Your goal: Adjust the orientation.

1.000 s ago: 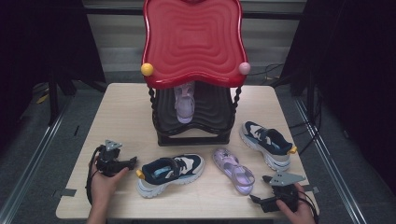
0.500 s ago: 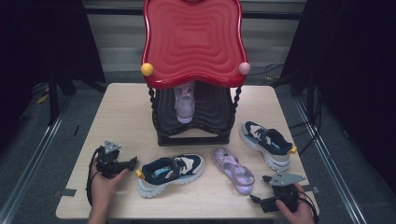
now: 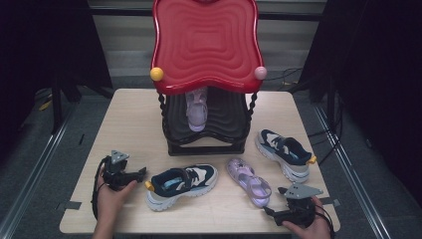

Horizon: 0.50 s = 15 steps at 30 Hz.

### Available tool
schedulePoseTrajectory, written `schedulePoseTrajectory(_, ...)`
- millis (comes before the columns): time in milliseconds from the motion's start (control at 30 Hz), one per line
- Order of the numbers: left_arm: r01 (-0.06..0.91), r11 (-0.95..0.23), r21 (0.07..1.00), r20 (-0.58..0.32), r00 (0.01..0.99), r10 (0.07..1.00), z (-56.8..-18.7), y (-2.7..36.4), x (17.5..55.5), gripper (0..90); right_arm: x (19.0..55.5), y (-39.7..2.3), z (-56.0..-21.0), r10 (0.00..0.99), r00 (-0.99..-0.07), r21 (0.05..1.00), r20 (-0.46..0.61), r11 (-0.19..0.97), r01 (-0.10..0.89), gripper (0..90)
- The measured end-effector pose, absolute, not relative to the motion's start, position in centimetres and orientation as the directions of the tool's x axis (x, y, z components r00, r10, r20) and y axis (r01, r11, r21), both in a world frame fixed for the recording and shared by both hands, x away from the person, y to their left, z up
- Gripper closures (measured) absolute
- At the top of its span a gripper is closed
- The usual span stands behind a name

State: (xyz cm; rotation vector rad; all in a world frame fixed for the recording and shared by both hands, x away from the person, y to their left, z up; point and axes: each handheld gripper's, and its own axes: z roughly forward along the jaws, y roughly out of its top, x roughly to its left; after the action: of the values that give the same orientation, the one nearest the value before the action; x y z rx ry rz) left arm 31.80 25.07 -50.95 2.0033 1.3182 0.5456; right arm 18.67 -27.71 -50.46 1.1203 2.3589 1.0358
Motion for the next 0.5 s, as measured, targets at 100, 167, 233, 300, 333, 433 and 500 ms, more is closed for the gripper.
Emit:
schedulePoseTrajectory(100,0.635,-0.266,0.725,-0.017,0.402,0.915,-51.0,25.1,31.8,14.7,19.0,-27.3,-50.2,0.767,-0.641,0.752,0.018,0.413,0.515,17.0)
schedulePoseTrajectory(167,0.636,-0.266,0.725,-0.017,0.402,0.916,-51.0,25.1,31.8,14.7,19.1,-26.9,-50.1,0.762,-0.648,0.753,0.019,0.415,0.511,17.4)
schedulePoseTrajectory(233,0.636,-0.266,0.725,-0.016,0.402,0.915,-50.9,25.1,31.8,14.7,19.1,-26.3,-50.1,0.756,-0.655,0.750,0.019,0.422,0.509,17.5)
schedulePoseTrajectory(300,0.635,-0.266,0.725,-0.017,0.402,0.916,-51.0,25.1,31.8,14.7,19.0,-25.8,-50.3,0.749,-0.662,0.745,0.023,0.428,0.511,17.7)
schedulePoseTrajectory(333,0.635,-0.266,0.725,-0.017,0.402,0.916,-51.0,25.1,31.8,14.7,19.0,-25.6,-50.4,0.749,-0.662,0.743,0.019,0.433,0.511,18.0)
schedulePoseTrajectory(433,0.635,-0.266,0.725,-0.016,0.402,0.915,-51.0,25.1,31.8,14.7,19.2,-25.1,-50.7,0.749,-0.663,0.731,0.014,0.445,0.518,19.8)
schedulePoseTrajectory(500,0.636,-0.266,0.725,-0.017,0.402,0.915,-50.9,25.1,31.8,14.7,19.5,-24.9,-50.8,0.752,-0.659,0.731,0.022,0.437,0.523,20.6)
